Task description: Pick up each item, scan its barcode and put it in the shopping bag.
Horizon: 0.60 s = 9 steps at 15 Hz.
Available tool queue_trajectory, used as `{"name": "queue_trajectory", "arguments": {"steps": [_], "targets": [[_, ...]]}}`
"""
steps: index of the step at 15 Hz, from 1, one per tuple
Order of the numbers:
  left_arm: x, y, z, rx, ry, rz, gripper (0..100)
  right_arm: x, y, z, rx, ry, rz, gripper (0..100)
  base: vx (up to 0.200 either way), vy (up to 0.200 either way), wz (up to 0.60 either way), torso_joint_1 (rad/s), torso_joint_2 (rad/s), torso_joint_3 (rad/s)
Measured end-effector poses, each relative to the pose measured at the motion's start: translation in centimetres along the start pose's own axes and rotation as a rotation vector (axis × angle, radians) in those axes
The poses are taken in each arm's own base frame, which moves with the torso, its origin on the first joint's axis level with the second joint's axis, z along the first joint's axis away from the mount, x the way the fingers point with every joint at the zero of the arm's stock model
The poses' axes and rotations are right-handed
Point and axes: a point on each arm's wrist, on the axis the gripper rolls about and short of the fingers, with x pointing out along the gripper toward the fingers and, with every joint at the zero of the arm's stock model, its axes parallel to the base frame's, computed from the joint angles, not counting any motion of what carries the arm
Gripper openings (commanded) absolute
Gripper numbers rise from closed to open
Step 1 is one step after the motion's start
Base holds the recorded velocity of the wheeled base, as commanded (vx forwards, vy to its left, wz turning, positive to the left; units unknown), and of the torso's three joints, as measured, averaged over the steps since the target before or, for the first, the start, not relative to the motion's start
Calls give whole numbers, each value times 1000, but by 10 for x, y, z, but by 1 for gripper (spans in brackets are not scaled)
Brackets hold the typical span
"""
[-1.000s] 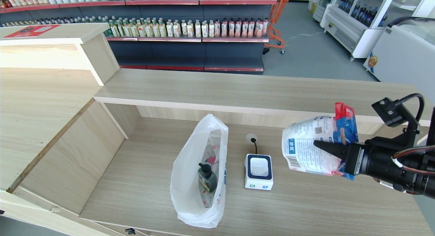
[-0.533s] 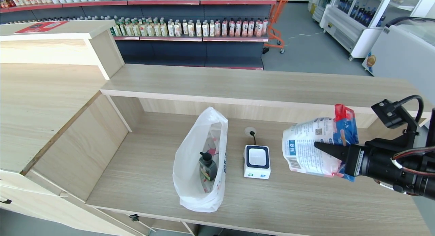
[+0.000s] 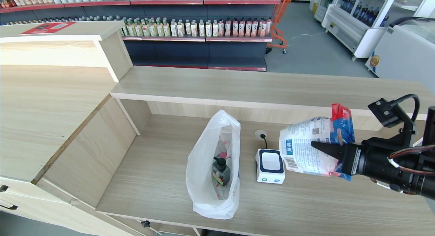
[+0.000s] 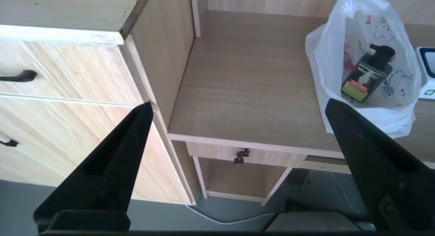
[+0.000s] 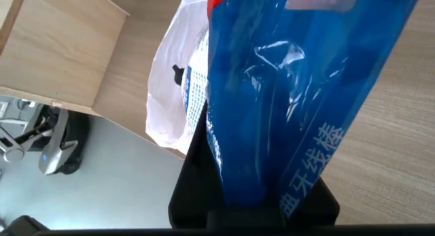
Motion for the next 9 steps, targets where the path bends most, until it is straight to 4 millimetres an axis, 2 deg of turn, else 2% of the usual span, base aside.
{"name": "queue_trajectory", "arguments": {"steps": [4, 6, 9], "targets": [[0, 0, 0, 0, 0, 0, 100, 25, -1, 5, -3, 7, -62, 0, 0, 0, 0, 0, 0, 0], [0, 0, 0, 0, 0, 1, 100, 50, 6, 9, -15, 4, -105, 0, 0, 0, 0, 0, 0, 0], [0, 0, 0, 0, 0, 0, 100, 93, 20, 1, -36, 51, -84, 0, 0, 0, 0, 0, 0, 0]]}}
